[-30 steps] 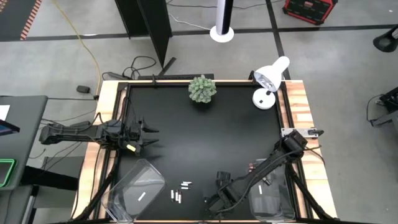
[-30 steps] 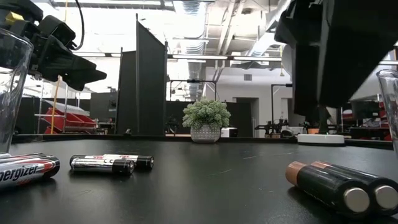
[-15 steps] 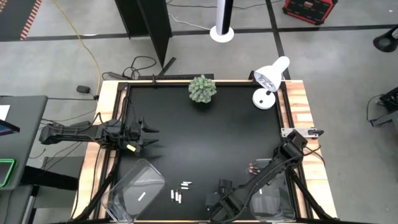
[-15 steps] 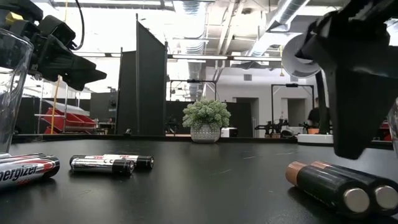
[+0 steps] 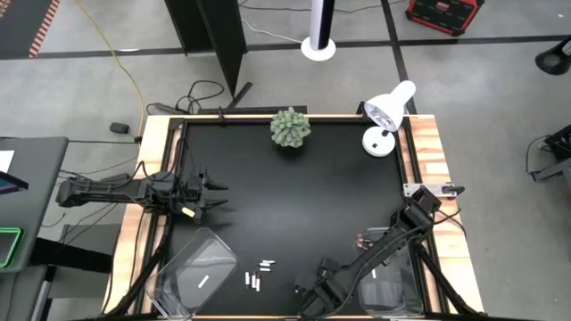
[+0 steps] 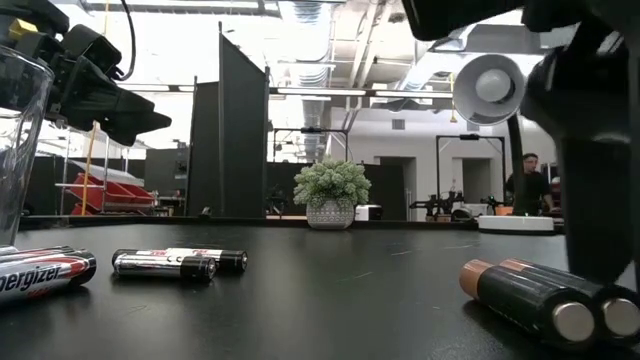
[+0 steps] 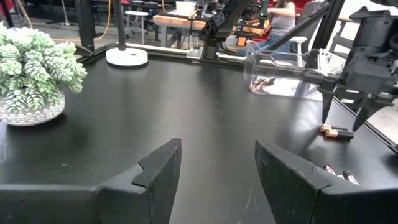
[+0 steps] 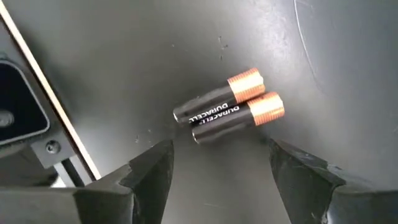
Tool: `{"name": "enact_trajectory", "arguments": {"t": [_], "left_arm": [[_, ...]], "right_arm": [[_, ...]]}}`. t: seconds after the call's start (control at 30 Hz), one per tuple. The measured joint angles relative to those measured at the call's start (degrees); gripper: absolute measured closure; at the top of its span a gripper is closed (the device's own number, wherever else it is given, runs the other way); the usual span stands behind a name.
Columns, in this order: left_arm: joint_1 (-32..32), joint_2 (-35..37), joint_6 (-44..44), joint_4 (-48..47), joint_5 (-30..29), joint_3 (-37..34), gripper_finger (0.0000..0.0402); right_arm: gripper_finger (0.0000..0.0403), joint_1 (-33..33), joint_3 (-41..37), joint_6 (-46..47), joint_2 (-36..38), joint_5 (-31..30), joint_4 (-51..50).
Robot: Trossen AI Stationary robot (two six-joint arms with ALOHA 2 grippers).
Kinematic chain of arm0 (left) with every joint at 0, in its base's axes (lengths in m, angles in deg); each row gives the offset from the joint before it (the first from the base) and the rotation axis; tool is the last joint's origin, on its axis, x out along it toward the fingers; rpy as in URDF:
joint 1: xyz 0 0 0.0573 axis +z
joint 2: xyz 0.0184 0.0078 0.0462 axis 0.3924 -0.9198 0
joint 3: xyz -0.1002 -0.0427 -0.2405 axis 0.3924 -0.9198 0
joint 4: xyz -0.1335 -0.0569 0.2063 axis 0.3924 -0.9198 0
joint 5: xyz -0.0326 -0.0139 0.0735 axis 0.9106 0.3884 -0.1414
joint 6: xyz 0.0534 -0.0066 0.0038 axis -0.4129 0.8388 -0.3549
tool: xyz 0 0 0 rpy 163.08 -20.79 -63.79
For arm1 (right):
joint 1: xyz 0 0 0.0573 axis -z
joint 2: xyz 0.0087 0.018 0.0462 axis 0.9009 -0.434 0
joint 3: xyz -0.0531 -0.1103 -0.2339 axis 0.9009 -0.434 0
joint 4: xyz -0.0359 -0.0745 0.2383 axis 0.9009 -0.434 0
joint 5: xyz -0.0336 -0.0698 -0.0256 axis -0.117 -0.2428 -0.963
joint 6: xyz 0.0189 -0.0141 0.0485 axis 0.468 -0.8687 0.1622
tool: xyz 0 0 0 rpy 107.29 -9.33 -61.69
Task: Sort batteries
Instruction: Put the black battery into the right transparent bin
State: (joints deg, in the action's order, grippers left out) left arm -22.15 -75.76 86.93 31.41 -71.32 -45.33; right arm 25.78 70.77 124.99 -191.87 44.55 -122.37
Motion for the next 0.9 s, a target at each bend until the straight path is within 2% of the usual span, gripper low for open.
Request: {"name": "enact_trajectory", "arguments": {"t": [0.37,0.9], "left_arm": [[0.0,0.0,-0.4,0.0,0.0,0.0,0.0201],[0.0,0.0,-0.5,0.0,0.0,0.0,0.0201]], "right_arm": [[0.0126,0.0,0.0,7.1,0.0,0.0,1.8],[0.0127,0.0,0.0,14.7,0.0,0.0,-1.2]]}}
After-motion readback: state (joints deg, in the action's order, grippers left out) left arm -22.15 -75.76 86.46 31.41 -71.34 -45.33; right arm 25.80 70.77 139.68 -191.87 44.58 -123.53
